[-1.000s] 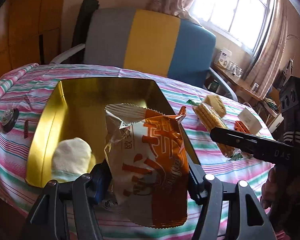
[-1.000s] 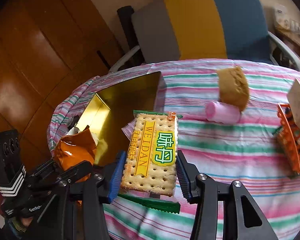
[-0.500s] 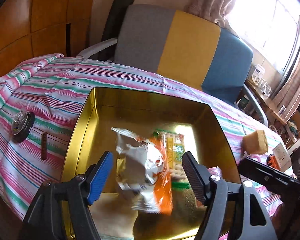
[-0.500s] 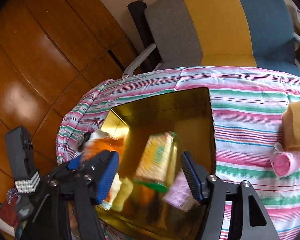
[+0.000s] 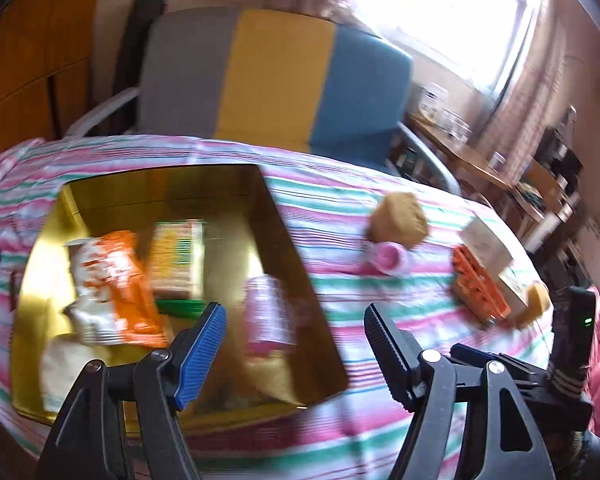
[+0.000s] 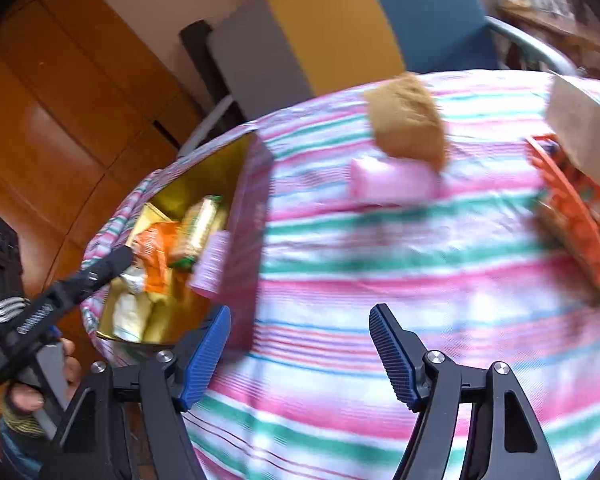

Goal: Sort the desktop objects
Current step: 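Grasp the yellow sponge with the left gripper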

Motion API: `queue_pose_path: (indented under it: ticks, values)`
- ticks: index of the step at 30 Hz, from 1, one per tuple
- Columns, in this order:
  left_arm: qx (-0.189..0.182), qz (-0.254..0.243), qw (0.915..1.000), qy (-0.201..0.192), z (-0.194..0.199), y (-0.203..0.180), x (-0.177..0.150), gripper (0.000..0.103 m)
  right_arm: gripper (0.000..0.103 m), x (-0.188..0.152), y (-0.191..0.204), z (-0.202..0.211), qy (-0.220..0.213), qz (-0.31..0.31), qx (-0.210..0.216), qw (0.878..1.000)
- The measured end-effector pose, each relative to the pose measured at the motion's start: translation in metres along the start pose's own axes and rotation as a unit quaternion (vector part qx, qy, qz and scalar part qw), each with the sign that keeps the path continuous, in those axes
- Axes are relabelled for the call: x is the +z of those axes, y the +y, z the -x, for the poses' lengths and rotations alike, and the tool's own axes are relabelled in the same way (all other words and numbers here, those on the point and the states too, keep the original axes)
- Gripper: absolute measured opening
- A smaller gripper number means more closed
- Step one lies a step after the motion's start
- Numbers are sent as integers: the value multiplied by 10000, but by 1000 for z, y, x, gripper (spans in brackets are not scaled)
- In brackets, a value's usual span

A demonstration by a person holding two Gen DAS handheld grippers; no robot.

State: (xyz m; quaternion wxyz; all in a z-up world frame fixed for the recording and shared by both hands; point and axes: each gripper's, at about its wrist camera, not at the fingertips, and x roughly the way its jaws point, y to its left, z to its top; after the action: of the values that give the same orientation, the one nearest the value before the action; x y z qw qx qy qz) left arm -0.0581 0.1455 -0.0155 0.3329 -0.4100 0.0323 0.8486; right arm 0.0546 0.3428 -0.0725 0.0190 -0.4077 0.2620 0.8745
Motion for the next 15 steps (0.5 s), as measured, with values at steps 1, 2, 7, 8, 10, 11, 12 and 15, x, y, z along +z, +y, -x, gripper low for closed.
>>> queue_pose_path:
  ticks: [1, 2, 7, 8, 10, 11, 12, 15]
  values:
    - [-58, -111, 9999, 40, -2, -13, 1, 73, 74, -6, -11, 5, -19, -34, -149, 9999]
    - [-106, -205, 9997, 92, -5, -24, 3, 73, 74, -12, -21, 10, -36, -66, -296, 9995]
    - [-128, -589, 9979, 257, -21, -73, 21, 73, 76, -33, -65, 30, -171, -223, -713, 9971]
    - [-148, -618, 9975, 292, -24, -79, 27, 73, 76, -35, -71, 33, -211, -226, -743, 9968]
    - [-194, -604, 9971, 432, -35, -90, 39, 74, 77, -39, -78, 37, -308, -162, -771, 9964]
    - [-218, -582, 9968, 501, -41, -94, 44, 74, 78, -39, -79, 38, -344, -93, -798, 9962]
    - [-253, -557, 9966, 559, -47, -98, 51, 74, 80, -39, -80, 39, -381, -24, -824, 9959]
    - [-270, -533, 9956, 726, -69, -109, 69, 74, 85, -39, -78, 35, -445, 197, -829, 9954]
